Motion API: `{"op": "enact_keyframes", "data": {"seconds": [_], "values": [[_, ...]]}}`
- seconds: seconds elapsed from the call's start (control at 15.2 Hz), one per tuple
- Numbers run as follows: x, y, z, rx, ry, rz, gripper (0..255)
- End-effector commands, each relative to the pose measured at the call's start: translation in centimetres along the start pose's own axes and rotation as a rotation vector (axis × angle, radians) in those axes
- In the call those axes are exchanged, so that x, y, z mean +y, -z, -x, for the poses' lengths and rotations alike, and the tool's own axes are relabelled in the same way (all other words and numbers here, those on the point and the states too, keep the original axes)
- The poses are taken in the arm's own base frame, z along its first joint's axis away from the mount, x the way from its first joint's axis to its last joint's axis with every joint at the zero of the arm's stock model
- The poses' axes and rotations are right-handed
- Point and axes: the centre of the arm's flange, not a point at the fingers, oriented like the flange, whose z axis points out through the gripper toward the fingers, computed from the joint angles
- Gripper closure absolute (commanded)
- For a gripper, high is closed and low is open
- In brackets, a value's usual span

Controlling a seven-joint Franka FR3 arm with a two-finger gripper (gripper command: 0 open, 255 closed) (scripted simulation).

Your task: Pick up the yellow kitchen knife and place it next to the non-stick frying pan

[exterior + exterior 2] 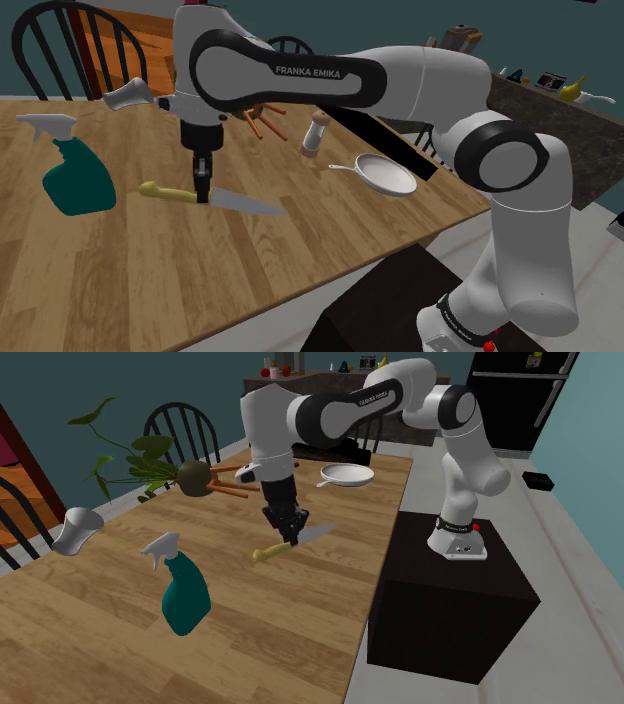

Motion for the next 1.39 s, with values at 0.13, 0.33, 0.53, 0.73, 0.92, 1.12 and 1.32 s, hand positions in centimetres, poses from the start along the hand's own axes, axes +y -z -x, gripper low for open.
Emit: {"op": "enact_keyframes", "data": {"seconds": [0.13,0.33,0.53,0.73,0.92,1.12,1.32], "values": [[-0.5,2.2,0.0,0.0,0.0,0.0,255],[-0.7,2.6,2.6,0.0,0.0,0.0,255],[-0.9,2.6,6.6,0.0,0.0,0.0,255],[-1.2,2.7,10.5,0.0,0.0,0.0,255],[-1.4,2.7,14.5,0.0,0.0,0.0,255],[-1.6,2.8,18.4,0.0,0.0,0.0,255],[-1.8,2.9,22.4,0.0,0.0,0.0,255]]}}
